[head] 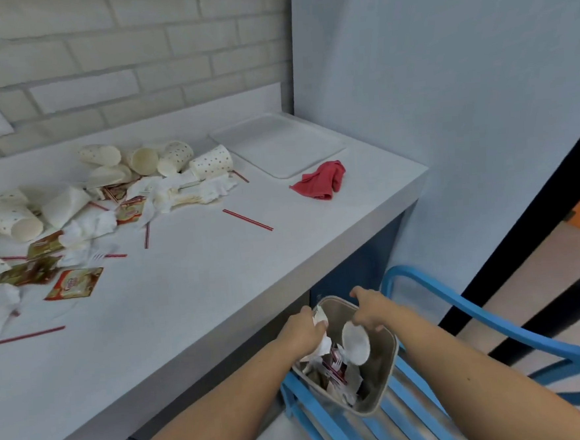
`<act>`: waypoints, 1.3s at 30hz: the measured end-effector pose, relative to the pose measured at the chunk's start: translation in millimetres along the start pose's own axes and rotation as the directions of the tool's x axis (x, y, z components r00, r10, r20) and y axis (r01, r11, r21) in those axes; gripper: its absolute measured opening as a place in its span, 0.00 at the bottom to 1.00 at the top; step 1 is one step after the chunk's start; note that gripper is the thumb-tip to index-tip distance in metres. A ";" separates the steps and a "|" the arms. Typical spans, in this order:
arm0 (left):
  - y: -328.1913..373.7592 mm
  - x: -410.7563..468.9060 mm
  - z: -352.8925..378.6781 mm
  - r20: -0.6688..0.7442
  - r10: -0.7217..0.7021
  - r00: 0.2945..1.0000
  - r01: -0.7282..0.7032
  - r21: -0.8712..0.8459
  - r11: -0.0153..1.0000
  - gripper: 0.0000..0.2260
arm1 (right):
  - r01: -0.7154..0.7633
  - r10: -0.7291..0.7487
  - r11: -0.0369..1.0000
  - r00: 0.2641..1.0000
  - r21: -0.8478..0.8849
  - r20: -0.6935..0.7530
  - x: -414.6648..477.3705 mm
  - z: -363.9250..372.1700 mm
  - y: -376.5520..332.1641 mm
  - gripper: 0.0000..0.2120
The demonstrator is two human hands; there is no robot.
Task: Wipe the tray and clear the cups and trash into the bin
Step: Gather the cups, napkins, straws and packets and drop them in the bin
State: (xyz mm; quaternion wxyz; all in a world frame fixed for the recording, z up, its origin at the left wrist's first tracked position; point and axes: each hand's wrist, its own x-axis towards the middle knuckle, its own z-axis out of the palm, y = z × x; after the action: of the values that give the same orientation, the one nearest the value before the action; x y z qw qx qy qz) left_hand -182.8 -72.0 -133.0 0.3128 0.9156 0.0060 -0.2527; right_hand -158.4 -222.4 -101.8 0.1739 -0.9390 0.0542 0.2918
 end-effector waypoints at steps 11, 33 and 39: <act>7.0 20.8 30.8 0.048 -0.047 0.998 0.052 -0.105 0.993 0.32 | 0.065 -0.062 0.994 0.997 -0.090 0.037 4.7 -15.3 5.7 0.19; -8.8 -64.7 -123.4 -0.836 0.181 0.518 -0.402 -0.051 0.914 0.06 | 0.438 -0.385 0.833 0.897 -0.337 0.216 -53.2 -92.1 -167.5 0.06; -92.0 -100.1 -180.8 -0.884 0.003 0.467 -0.196 -0.100 0.975 0.07 | 0.615 -0.606 0.735 0.785 -0.285 0.129 -67.8 -63.2 -255.2 0.06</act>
State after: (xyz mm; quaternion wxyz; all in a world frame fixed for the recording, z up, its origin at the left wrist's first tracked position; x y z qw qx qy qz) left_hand -202.8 120.8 -16.4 0.3642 0.8798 0.1357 0.2736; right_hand -128.9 -6.7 60.5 0.1104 -0.9157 -0.3056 0.2363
